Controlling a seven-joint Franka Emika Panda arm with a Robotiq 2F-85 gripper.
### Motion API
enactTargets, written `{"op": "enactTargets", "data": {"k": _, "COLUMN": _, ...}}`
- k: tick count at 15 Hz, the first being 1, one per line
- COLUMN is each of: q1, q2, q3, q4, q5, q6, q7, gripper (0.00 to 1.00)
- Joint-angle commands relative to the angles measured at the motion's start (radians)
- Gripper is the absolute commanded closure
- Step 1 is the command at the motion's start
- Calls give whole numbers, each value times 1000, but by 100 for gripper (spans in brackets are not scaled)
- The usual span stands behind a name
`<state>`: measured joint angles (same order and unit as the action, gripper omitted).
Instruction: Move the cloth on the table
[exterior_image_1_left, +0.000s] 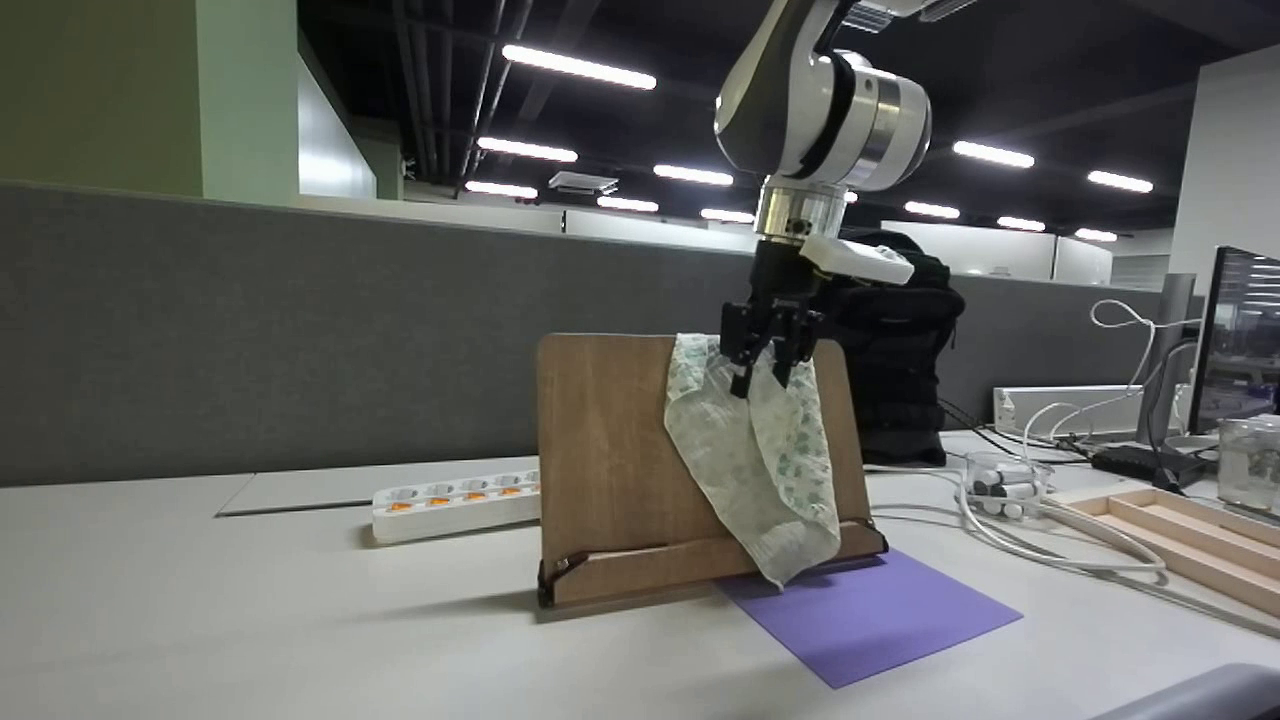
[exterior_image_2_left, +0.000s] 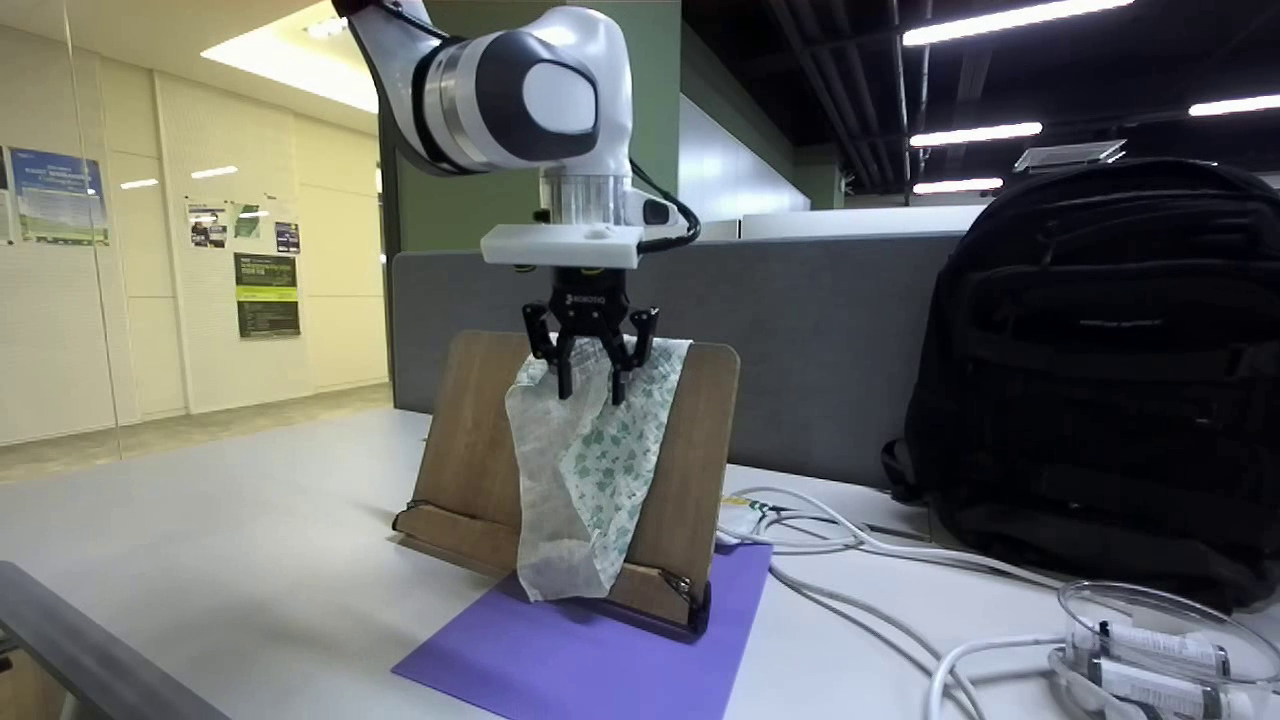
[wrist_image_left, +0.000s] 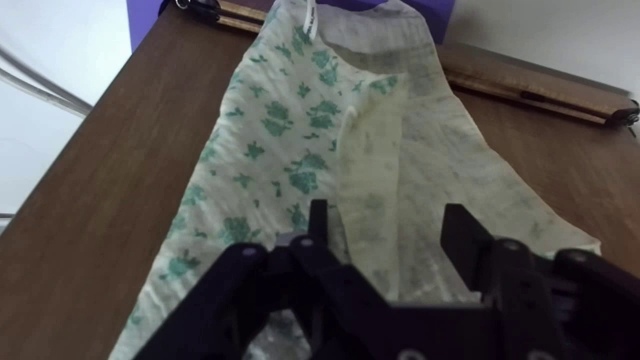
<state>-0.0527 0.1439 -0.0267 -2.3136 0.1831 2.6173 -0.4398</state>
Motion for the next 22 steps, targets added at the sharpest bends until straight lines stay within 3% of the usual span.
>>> {"op": "enactTargets", "data": {"k": 1, "q1": -22, "q2": -2, "q3": 26, "q4": 16, "q5": 13, "q6": -13, "q7": -31, "gripper": 69}}
{"op": "enactTargets", "data": {"k": 6, "q1": -14, "q2": -49, "q3": 20, "q4": -28, "q5": -35, "q6": -27, "q7": 26, "gripper": 100}}
{"op": "enactTargets", "data": {"k": 9, "q1": 5, "q2": -105, "q3": -8, "q4": -82, "q5": -161, "q6": -56, "q7": 168, "gripper": 100}}
{"op": "enactTargets", "data": {"k": 11, "q1": 5, "q2": -168, "q3": -29, "q4": -131, "q5": -286, "q6": -143, "q7": 325, "gripper": 100}}
{"op": "enactTargets", "data": {"k": 13, "q1": -6, "q2": -251, "q3": -31, "q4": -185, "q5": -337, "q6": -248, "q7": 423, "gripper": 100}}
{"op": "enactTargets", "data": {"k": 18, "q1": -37, "q2": -417, "q3": -31, "q4": -286, "q5": -329, "q6": -440, "q7": 515, "gripper": 100}}
{"op": "enactTargets", "data": {"k": 22, "q1": -56, "q2": -395, "q3": -46, "q4": -306, "q5": -285, "q6": -500, "q7": 520, "gripper": 100}}
